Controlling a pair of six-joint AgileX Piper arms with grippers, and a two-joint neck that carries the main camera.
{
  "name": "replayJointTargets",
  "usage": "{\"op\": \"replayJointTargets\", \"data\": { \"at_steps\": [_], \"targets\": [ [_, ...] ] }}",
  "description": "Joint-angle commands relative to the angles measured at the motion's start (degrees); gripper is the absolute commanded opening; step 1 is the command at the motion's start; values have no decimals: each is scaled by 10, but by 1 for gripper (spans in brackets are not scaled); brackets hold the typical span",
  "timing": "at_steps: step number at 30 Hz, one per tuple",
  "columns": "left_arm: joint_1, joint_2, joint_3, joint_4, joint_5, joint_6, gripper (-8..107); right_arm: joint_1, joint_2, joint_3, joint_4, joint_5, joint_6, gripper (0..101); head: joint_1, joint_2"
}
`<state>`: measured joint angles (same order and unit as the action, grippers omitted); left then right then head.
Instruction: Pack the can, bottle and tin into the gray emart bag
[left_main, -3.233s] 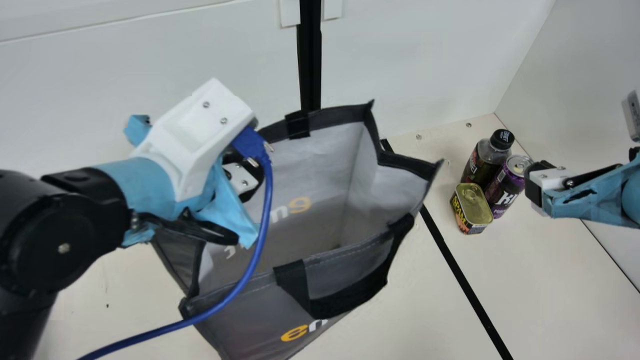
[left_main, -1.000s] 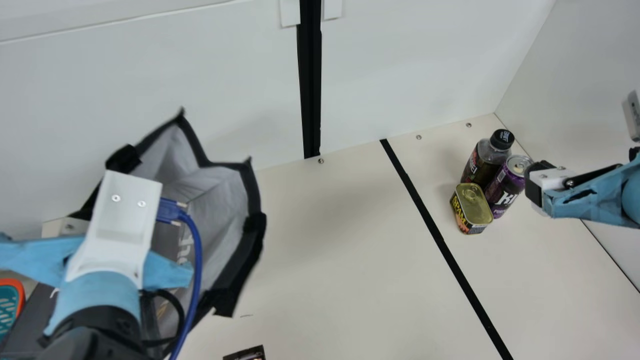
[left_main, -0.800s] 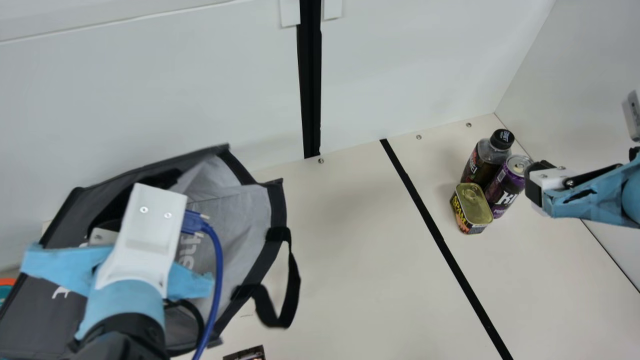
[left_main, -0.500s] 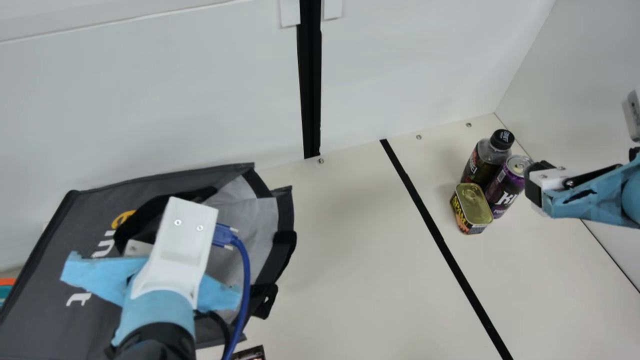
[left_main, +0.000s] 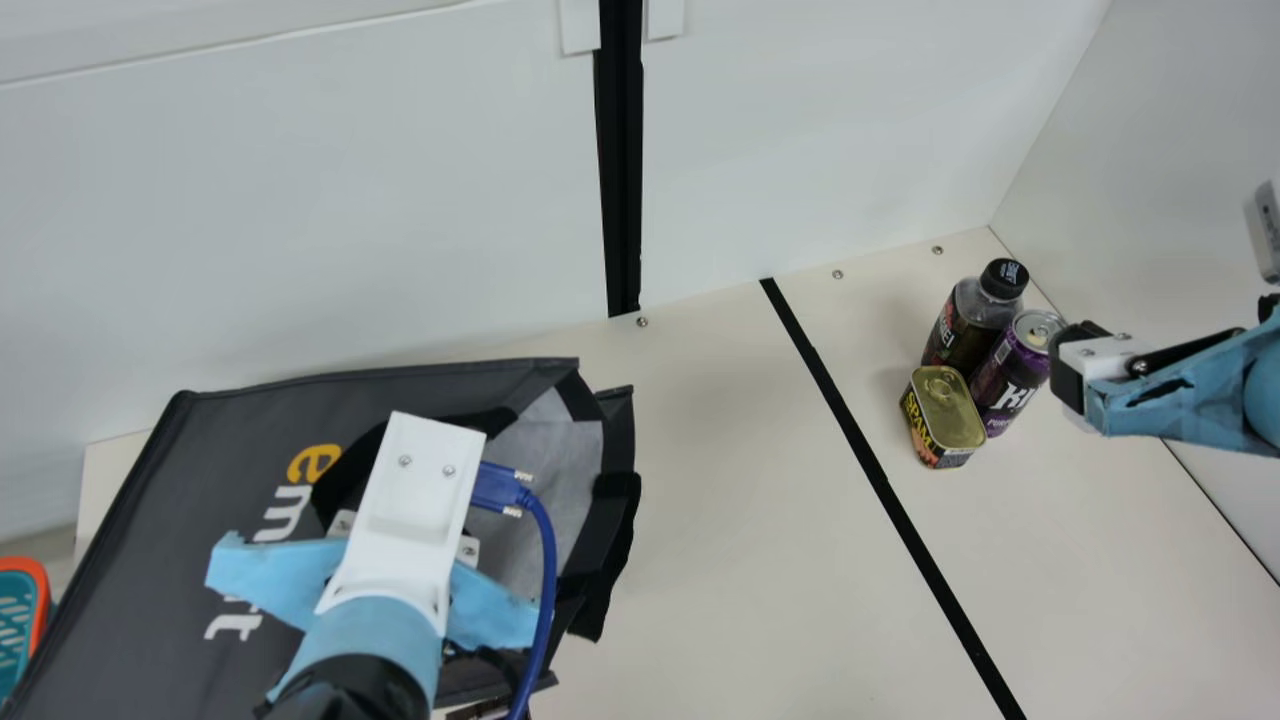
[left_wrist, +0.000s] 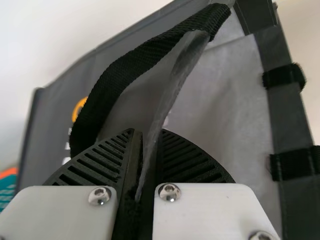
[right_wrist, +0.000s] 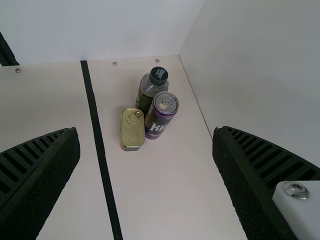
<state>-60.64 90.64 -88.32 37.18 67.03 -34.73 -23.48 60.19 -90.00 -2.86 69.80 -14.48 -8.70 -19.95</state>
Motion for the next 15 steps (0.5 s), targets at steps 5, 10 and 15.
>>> {"op": "replayJointTargets", "data": {
  "at_steps": [5, 10, 15],
  "targets": [
    [28, -10, 25, -65, -56, 5, 10, 0, 0, 0, 0, 0, 0, 91, -13, 0],
    [55, -17, 49, -110, -101, 18, 10, 0, 0, 0, 0, 0, 0, 91, -13, 0],
    [84, -22, 70, -166, -146, 45, 10, 0, 0, 0, 0, 0, 0, 91, -13, 0]
  ]
}}
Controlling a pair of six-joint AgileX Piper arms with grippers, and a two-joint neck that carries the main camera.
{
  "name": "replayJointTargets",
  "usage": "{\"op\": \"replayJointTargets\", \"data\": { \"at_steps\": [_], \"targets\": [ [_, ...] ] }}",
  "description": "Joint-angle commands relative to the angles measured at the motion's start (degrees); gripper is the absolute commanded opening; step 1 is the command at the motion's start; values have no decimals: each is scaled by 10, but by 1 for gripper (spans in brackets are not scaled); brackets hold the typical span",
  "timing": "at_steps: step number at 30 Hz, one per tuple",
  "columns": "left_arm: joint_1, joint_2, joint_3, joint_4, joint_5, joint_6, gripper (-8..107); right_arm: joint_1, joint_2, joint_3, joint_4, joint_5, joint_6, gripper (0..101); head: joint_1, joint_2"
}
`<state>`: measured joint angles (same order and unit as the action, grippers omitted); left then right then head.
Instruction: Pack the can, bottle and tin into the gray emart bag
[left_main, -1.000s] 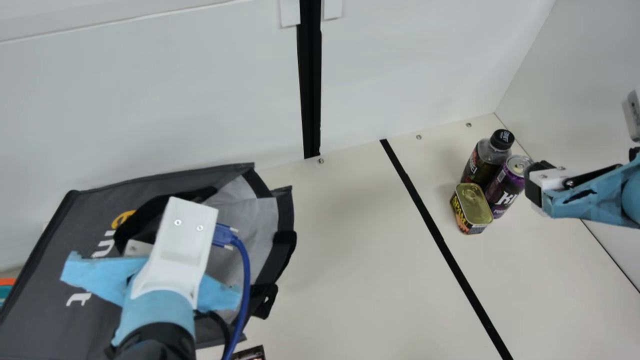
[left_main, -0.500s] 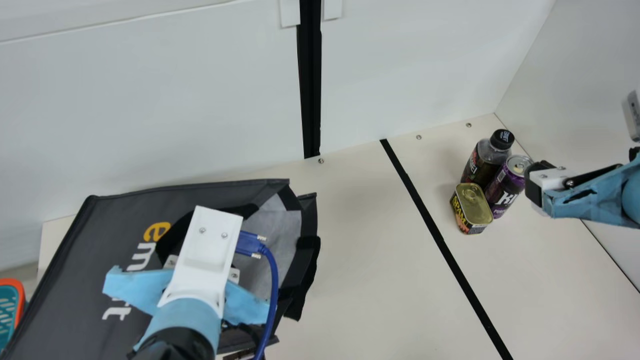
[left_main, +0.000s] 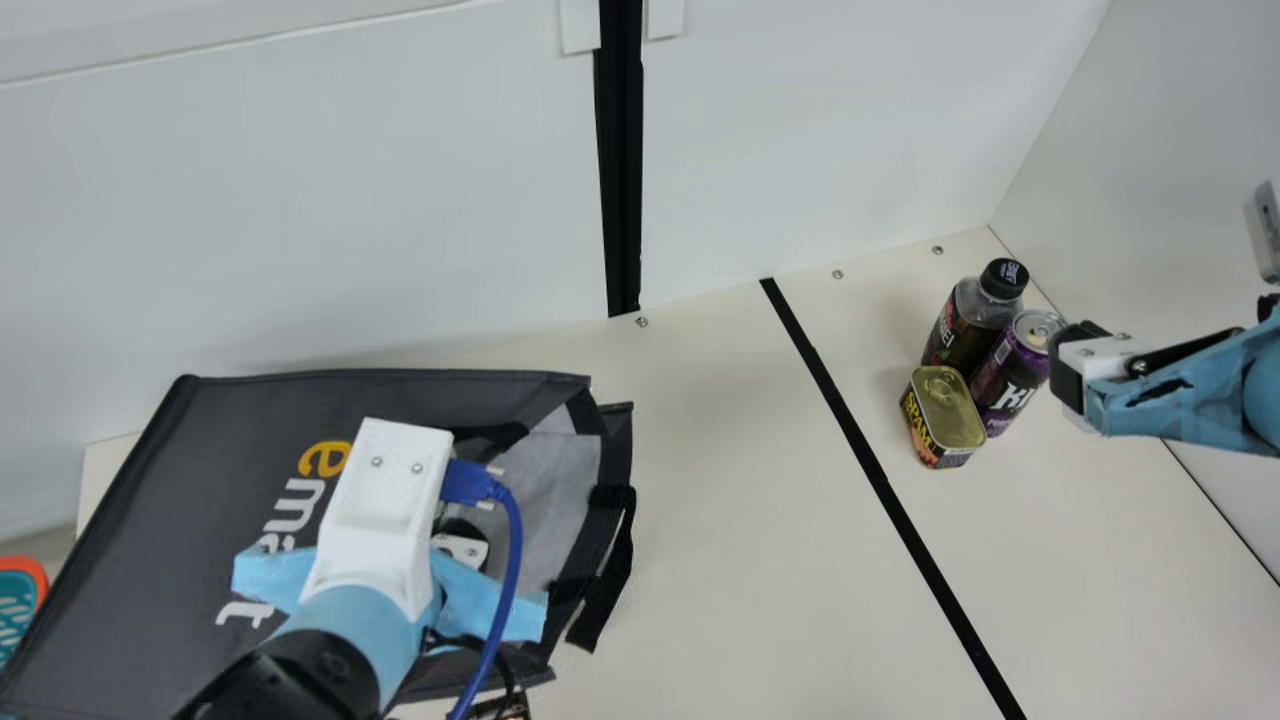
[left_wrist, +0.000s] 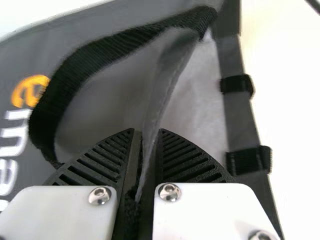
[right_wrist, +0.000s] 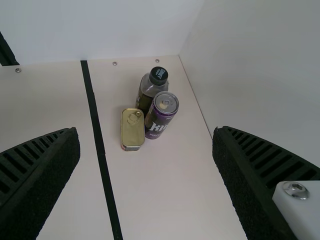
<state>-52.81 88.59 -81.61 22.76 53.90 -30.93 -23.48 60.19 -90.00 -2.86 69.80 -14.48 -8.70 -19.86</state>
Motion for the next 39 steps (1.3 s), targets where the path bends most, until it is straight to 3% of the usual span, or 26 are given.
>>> {"op": "replayJointTargets", "data": {
  "at_steps": [1, 19, 39],
  "targets": [
    [12, -2, 6, -35, -23, 14, 10, 0, 0, 0, 0, 0, 0, 91, -13, -1],
    [114, -10, 48, -300, -114, 199, 10, 0, 0, 0, 0, 0, 0, 91, -13, -1],
    [212, -1, 40, -539, -81, 412, 10, 0, 0, 0, 0, 0, 0, 91, -13, -1]
  ]
}}
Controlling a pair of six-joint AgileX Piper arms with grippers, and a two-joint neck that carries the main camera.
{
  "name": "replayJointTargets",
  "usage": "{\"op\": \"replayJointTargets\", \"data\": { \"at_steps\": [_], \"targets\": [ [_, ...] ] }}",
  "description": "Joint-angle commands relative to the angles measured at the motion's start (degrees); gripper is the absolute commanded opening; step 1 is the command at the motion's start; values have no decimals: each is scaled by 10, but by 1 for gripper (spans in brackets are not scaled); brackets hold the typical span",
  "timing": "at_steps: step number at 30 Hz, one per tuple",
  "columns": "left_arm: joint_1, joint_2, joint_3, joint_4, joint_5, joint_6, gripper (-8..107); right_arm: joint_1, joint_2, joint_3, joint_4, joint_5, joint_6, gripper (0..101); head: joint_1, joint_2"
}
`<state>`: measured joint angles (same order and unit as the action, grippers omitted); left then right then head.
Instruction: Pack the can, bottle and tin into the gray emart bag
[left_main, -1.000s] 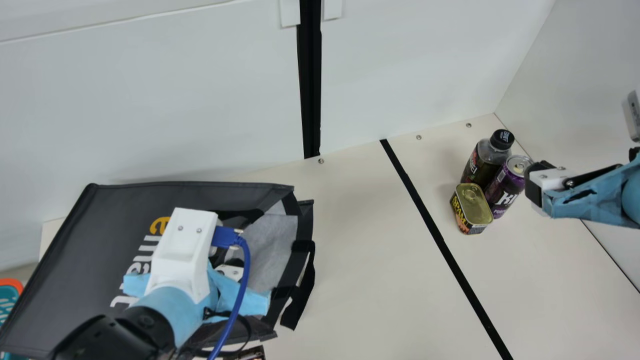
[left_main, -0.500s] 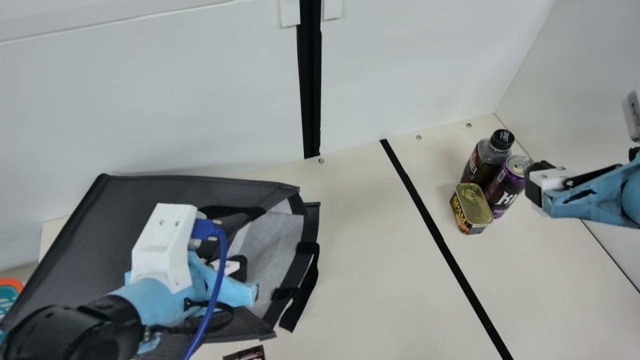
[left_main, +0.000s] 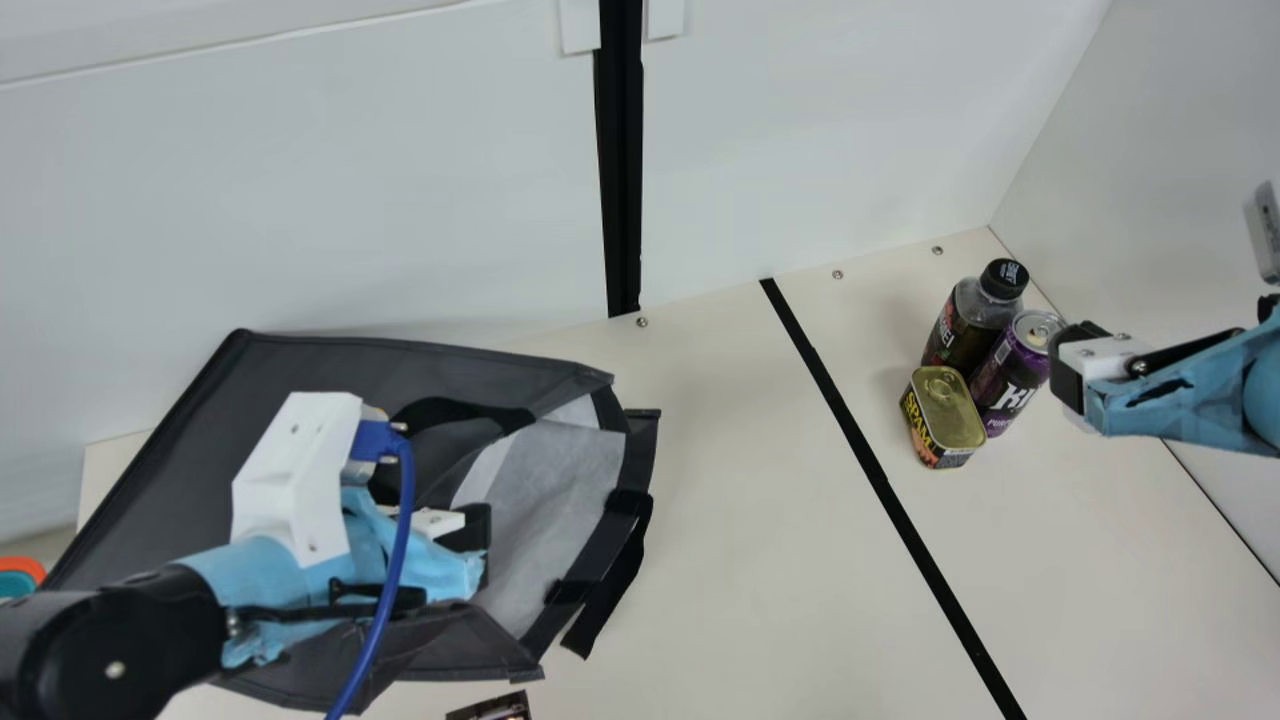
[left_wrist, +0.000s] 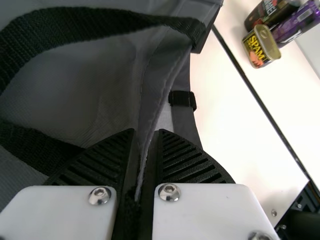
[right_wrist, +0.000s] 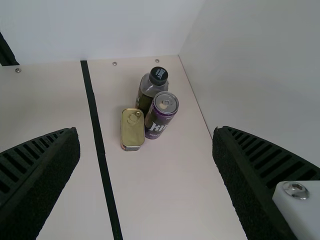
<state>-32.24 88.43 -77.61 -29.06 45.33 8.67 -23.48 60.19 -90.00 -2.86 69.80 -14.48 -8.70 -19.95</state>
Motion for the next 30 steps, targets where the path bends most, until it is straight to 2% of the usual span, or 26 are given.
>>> {"op": "replayJointTargets", "data": {
  "at_steps": [1, 12, 30],
  "targets": [
    [11, 1, 0, -29, 7, 24, 10, 0, 0, 0, 0, 0, 0, 91, -13, 0],
    [51, 4, 5, -88, 28, 81, 10, 0, 0, 0, 0, 0, 0, 91, -13, 0],
    [67, 4, 11, -100, 34, 98, 10, 0, 0, 0, 0, 0, 0, 91, -13, 0]
  ]
}}
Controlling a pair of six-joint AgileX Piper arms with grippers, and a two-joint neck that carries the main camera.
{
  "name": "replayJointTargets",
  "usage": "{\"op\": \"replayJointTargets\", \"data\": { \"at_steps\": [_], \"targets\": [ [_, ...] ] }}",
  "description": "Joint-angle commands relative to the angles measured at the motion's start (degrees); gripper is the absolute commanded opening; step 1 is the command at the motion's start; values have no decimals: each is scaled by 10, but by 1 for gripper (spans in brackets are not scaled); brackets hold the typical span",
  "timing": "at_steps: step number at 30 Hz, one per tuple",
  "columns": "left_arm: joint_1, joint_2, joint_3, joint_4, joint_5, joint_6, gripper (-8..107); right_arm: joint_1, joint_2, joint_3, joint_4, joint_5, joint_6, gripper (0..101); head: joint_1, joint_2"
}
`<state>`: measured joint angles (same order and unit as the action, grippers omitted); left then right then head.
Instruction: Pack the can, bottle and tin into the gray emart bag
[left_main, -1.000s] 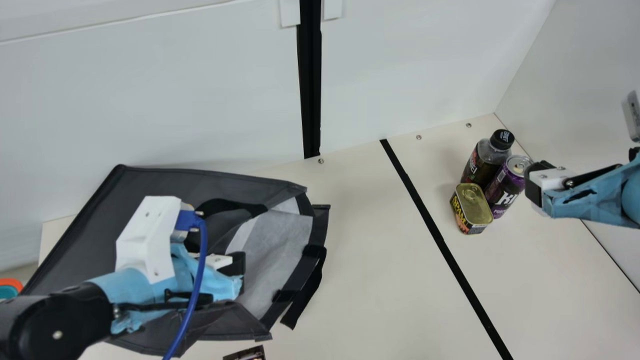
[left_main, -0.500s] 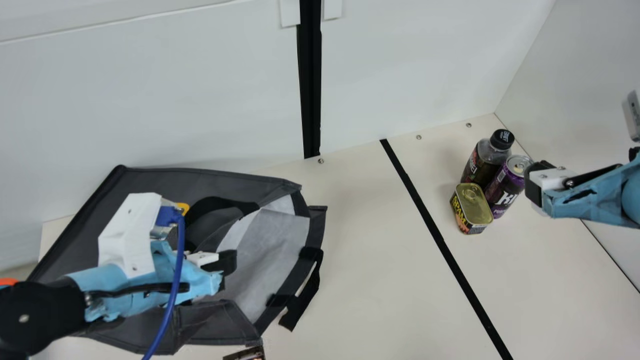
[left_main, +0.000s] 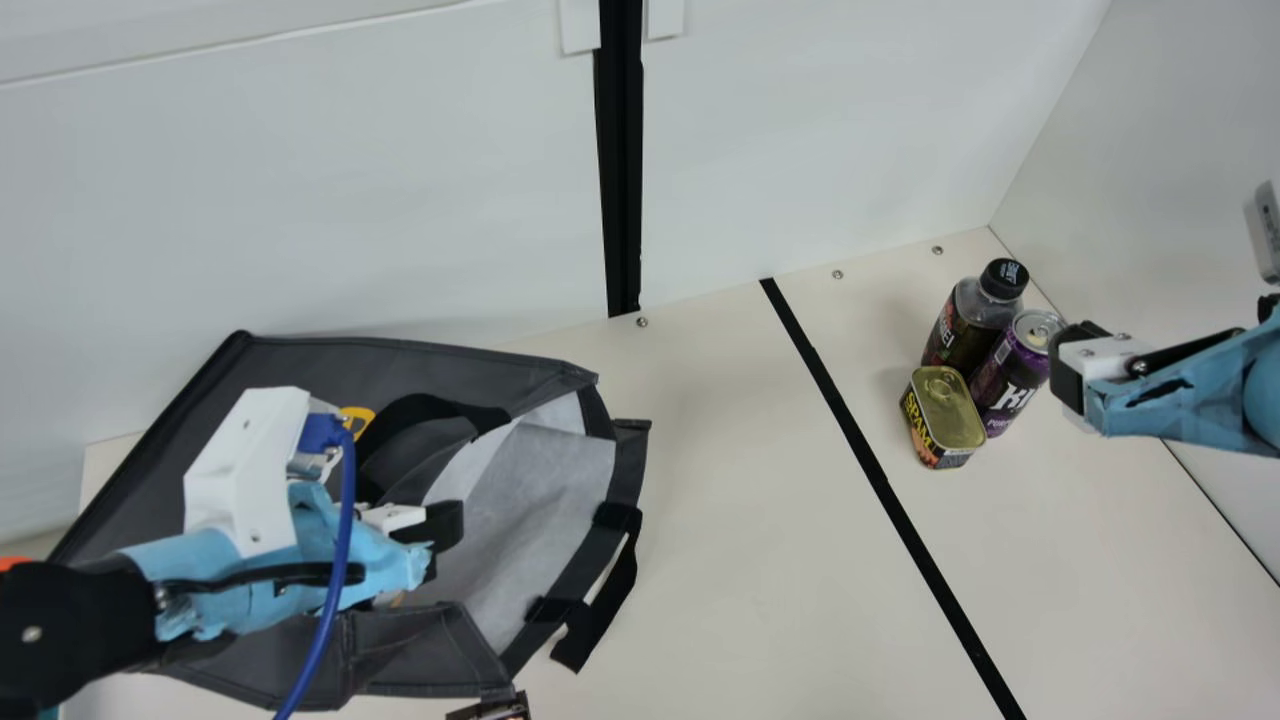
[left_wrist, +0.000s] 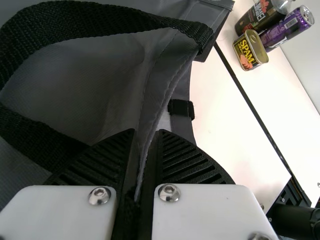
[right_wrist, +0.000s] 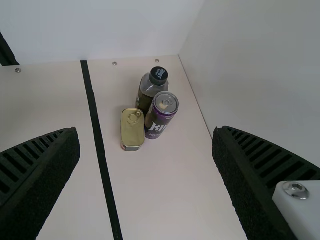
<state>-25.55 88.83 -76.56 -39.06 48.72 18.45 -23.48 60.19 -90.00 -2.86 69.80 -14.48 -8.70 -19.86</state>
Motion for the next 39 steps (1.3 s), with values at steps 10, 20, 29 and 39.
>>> {"op": "replayJointTargets", "data": {
  "at_steps": [10, 20, 29, 39],
  "targets": [
    [0, 0, 0, 0, 0, 0, 10, 0, 0, 0, 0, 0, 0, 91, -13, -1],
    [0, 0, 0, 0, 0, 0, 10, 0, 0, 0, 0, 0, 0, 91, -13, -1],
    [0, 0, 0, 0, 0, 0, 10, 0, 0, 0, 0, 0, 0, 91, -13, -1],
    [0, 0, 0, 0, 0, 0, 10, 0, 0, 0, 0, 0, 0, 91, -13, -1]
  ]
}}
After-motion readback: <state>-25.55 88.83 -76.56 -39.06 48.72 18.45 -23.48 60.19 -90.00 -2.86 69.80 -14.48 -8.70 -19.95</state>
